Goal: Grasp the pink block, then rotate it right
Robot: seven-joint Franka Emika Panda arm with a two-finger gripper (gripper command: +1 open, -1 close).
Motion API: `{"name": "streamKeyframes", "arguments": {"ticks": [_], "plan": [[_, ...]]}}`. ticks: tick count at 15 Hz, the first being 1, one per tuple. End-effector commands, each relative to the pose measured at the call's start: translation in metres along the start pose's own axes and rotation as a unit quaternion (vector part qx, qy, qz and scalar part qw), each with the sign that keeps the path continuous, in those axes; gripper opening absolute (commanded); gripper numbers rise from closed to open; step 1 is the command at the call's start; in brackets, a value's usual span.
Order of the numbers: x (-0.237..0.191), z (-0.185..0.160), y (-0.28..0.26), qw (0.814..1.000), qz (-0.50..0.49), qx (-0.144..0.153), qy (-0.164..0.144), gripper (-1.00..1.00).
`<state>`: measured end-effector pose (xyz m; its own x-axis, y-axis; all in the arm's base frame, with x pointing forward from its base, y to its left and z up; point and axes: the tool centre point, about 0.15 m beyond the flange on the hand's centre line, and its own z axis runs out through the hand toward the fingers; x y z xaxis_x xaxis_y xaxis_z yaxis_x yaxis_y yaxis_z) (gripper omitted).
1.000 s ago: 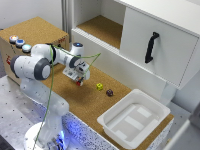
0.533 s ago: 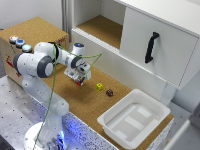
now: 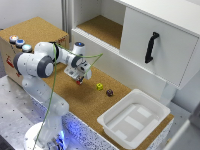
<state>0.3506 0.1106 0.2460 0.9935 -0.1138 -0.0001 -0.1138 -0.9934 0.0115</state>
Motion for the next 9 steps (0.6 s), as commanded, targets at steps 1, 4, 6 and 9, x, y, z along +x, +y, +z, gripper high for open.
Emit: {"name": "streamKeyframes", "arguments": {"ticks": [1, 4, 6, 9], "plan": [[-0.01, -0.031, -0.006, 0.992, 0.125, -0.002, -0.031, -1.0], [-0.007, -0.022, -0.006, 0.972, 0.23, 0.003, -0.039, -1.0], [-0.003, -0.019, -0.006, 0.954, 0.299, -0.002, -0.032, -1.0], [0.005, -0.009, -0.01, 0.91, 0.413, -0.004, -0.042, -1.0]]}}
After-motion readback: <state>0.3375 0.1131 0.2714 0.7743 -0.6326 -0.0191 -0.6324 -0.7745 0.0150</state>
